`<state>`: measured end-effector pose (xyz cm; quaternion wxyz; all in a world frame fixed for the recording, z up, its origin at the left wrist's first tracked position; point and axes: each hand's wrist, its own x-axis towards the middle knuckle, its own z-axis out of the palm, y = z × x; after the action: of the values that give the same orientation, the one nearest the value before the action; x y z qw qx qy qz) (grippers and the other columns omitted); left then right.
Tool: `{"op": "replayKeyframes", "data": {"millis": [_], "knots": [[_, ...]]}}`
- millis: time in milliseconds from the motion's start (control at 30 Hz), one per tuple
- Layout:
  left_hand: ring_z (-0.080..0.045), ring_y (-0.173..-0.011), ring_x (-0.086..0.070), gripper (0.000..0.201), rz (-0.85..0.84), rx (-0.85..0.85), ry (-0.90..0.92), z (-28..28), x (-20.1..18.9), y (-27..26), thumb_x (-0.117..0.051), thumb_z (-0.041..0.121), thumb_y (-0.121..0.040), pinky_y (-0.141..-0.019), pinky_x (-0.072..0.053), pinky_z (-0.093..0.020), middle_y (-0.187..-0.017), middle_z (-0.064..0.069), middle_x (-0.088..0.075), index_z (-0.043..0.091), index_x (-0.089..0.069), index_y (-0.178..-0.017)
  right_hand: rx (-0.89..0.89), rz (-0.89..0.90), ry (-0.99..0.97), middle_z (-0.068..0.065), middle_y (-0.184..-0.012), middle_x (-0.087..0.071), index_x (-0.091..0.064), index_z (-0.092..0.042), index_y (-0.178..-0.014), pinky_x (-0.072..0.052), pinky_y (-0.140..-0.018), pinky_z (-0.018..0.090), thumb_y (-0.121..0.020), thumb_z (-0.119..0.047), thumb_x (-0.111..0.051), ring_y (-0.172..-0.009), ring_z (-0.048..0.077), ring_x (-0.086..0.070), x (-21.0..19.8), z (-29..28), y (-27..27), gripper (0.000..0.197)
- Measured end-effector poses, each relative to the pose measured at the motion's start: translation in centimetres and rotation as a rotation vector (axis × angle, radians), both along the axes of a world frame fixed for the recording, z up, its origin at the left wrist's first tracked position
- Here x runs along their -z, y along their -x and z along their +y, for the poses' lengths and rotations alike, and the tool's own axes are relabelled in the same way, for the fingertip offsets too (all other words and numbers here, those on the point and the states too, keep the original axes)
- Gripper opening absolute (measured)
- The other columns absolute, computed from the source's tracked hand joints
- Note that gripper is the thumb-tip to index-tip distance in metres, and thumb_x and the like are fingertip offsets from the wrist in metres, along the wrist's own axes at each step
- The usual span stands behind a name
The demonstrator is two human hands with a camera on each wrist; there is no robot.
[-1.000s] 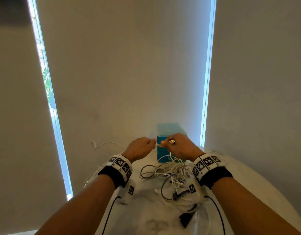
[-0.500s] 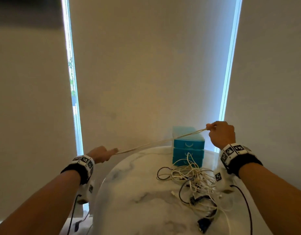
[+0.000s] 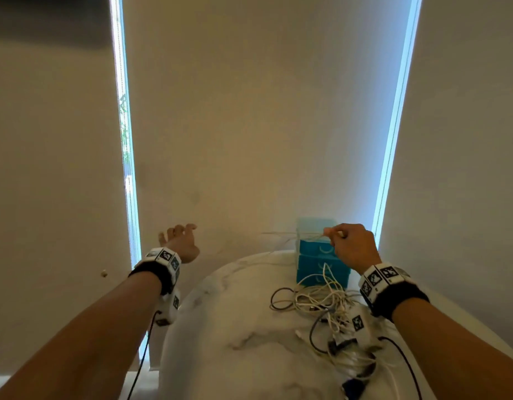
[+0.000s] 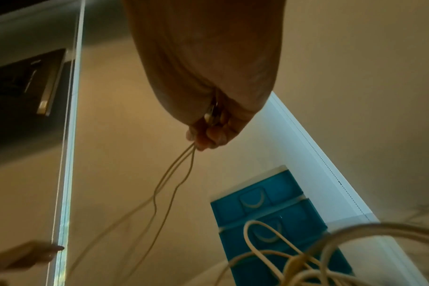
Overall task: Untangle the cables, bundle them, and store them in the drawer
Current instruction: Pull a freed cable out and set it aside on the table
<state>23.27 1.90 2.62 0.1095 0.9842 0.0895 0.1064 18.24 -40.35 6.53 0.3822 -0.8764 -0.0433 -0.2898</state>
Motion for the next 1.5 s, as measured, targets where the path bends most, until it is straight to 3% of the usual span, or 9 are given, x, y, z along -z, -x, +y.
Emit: {"op": "replayKeyframes", "data": {"millis": [133, 267, 433, 500, 533, 633, 867, 1167, 1500], "knots": [[-0.034, -0.151, -0.031, 0.062, -0.029, 0.44, 0.238, -10.4, 0.3, 1.4, -0.048, 0.009, -0.1, -0.125, -0.026, -0.048, -0.163, -0.013, -0.038, 0.019, -0.037, -0.16, -0.102, 0.159, 0.085, 0.005, -0.065, -0.07, -0.078, -0.008, -0.074, -0.052, -0.058, 0.018, -0.103, -0.029, -0.072, -0.057, 0.014, -0.062, 2.1, 1.1, 0.7, 0.036], [-0.021, -0.137, -0.055, 0.053, -0.006, 0.685, 0.629, -21.0, -1.3, 3.1, -0.027, 0.055, -0.113, -0.114, -0.039, -0.04, -0.148, -0.005, -0.061, 0.023, -0.059, -0.142, -0.156, 0.19, 0.125, 0.004, -0.066, -0.07, -0.079, -0.004, -0.08, -0.052, -0.066, 0.033, -0.104, -0.03, -0.069, -0.057, 0.012, -0.061, 2.3, 1.5, 0.8, 0.037], [-0.02, -0.075, -0.066, 0.096, 0.159, 0.747, 0.85, -27.4, -1.7, 5.2, -0.002, 0.075, -0.102, -0.059, -0.044, -0.029, -0.092, -0.018, -0.073, 0.009, -0.07, -0.118, -0.242, 0.24, 0.155, -0.006, -0.071, -0.068, -0.07, -0.017, -0.088, -0.049, -0.064, 0.025, -0.109, -0.03, -0.059, -0.061, 0.005, -0.062, 2.1, 0.0, 2.6, 0.028], [-0.031, -0.072, -0.069, 0.094, 0.222, 0.78, 0.833, -28.5, -0.5, 5.0, 0.0, 0.069, -0.106, -0.106, -0.046, -0.056, -0.097, -0.033, -0.066, 0.009, -0.063, -0.141, -0.289, 0.277, 0.032, -0.002, -0.076, -0.068, -0.061, -0.013, -0.106, -0.049, -0.06, 0.025, -0.11, -0.033, -0.058, -0.059, 0.005, -0.063, 3.4, -0.9, 3.0, 0.02], [-0.031, -0.071, -0.068, 0.099, 0.251, 0.775, 0.829, -28.8, 0.1, 4.8, 0.0, 0.075, -0.103, -0.083, -0.063, -0.033, -0.102, -0.031, -0.068, 0.009, -0.063, -0.143, -0.307, 0.283, -0.055, 0.002, -0.077, -0.068, -0.057, -0.009, -0.111, -0.05, -0.059, 0.027, -0.11, -0.033, -0.059, -0.056, 0.004, -0.063, 4.3, -1.4, 2.9, 0.025], [-0.029, -0.099, -0.073, 0.104, 0.186, 0.701, 0.673, -28.9, 1.9, 3.9, -0.004, 0.087, -0.096, -0.103, -0.056, -0.048, -0.105, -0.011, -0.08, 0.019, -0.083, -0.105, -0.337, 0.3, -0.214, 0.013, -0.08, -0.071, -0.057, -0.006, -0.107, -0.051, -0.064, 0.034, -0.108, -0.036, -0.062, -0.062, 0.013, -0.064, 6.2, -2.2, 3.2, 0.03], [-0.022, -0.076, -0.065, 0.079, -0.032, 0.578, 0.371, -27.0, 3.6, 2.2, -0.011, 0.055, -0.114, -0.078, -0.044, -0.037, -0.089, -0.01, -0.075, 0.018, -0.071, -0.078, -0.284, 0.341, -0.311, 0.013, -0.102, -0.077, -0.054, -0.011, -0.119, -0.065, -0.074, 0.036, -0.105, -0.021, -0.067, -0.074, 0.019, -0.076, 4.9, -5.7, 3.4, 0.022], [-0.015, -0.07, -0.046, 0.057, -0.099, 0.379, 0.814, -24.3, 4.6, 1.3, -0.025, 0.058, -0.113, -0.072, -0.036, -0.036, -0.081, 0.002, -0.057, 0.023, -0.06, -0.085, -0.281, 0.694, 0.577, -0.003, -0.102, -0.081, -0.086, -0.017, -0.099, -0.06, -0.096, 0.036, -0.089, -0.032, -0.083, -0.1, 0.016, -0.073, 8.4, -5.9, 4.1, 0.018], [-0.011, -0.056, -0.029, 0.051, 0.104, 0.274, 1.205, -24.4, 6.8, 1.4, -0.026, 0.048, -0.115, -0.052, -0.022, -0.027, -0.062, 0.007, -0.04, 0.023, -0.05, -0.077, -0.269, 0.304, 0.321, -0.011, -0.087, -0.075, -0.08, -0.02, -0.095, -0.049, -0.075, 0.019, -0.096, -0.034, -0.079, -0.08, -0.002, -0.066, 4.5, -3.3, 3.3, 0.014]]}}
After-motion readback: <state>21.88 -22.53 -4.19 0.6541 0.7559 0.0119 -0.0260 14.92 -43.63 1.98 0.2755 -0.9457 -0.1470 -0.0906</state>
